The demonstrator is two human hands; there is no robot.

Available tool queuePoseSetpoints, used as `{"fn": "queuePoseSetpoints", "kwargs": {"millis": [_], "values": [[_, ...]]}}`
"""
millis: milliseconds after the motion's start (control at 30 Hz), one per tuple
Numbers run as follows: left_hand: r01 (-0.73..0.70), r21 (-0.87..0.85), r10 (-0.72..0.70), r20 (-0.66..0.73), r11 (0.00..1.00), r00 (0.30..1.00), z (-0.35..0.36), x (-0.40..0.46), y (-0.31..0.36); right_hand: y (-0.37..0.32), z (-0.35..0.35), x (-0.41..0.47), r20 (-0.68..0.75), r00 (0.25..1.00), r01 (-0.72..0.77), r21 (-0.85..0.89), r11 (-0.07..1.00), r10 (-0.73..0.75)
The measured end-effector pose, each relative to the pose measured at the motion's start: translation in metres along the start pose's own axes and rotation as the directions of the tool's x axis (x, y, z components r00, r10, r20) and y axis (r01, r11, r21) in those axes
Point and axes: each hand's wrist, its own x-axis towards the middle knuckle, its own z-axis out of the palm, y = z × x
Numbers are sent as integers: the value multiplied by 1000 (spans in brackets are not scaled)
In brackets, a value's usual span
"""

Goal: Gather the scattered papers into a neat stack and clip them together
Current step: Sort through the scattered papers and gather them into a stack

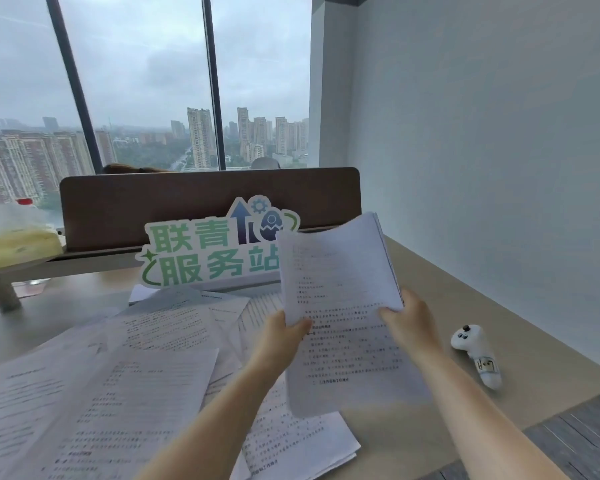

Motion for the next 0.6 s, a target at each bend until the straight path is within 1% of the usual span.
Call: {"fn": "queuePoseSetpoints", "kwargs": {"millis": [67,133,300,367,433,500,600], "values": [[78,12,-79,63,997,995,11,-3,-3,21,-9,4,12,997,-72,-55,996,73],[160,29,-162,90,987,983,24,-8,-8,45,-15,3,3,990,-141,-79,987,142],[234,135,-252,128,963,959,57,-14,-31,86,-23,-9,52,959,-271,-111,956,278],[223,194,-249,126,955,960,66,-15,-39,99,-26,-10,45,953,-289,-158,944,300],[179,274,-224,141,945,964,72,-17,-43,107,-29,-9,42,949,-295,-227,928,312],[125,351,-191,160,928,969,76,-18,-44,112,-32,-9,47,949,-285,-289,914,311],[54,424,-147,189,904,971,80,-19,-47,117,-34,-9,39,955,-253,-410,876,294]]}}
